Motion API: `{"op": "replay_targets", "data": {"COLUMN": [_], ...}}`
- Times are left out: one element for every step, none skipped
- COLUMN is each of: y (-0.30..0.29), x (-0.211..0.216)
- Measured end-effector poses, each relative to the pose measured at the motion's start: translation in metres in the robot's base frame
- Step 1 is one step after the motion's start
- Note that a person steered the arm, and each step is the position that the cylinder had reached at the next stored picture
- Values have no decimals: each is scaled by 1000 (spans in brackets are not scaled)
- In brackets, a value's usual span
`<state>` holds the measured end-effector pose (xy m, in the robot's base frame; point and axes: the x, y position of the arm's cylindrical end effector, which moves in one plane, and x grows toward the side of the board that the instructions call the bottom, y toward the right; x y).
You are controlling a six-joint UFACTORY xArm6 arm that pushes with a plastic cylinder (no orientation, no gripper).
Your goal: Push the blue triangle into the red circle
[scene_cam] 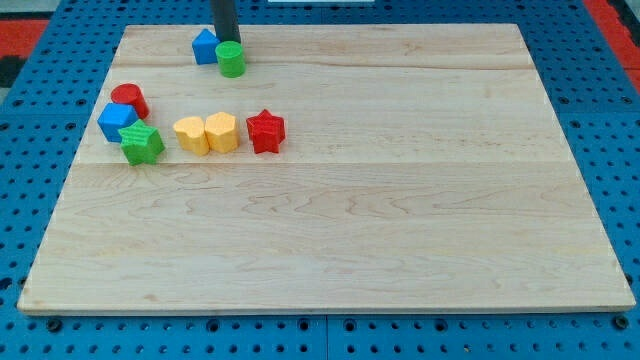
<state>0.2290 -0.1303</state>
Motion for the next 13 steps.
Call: {"op": "replay_targets", "data": {"y": [-3,-24,-49,-58,-47,-51,-60,-70,-81,-90,-71,-23,-4], "x": [-10,-14,-14,-12,-20,8,35,36,36,25,11,26,29]}}
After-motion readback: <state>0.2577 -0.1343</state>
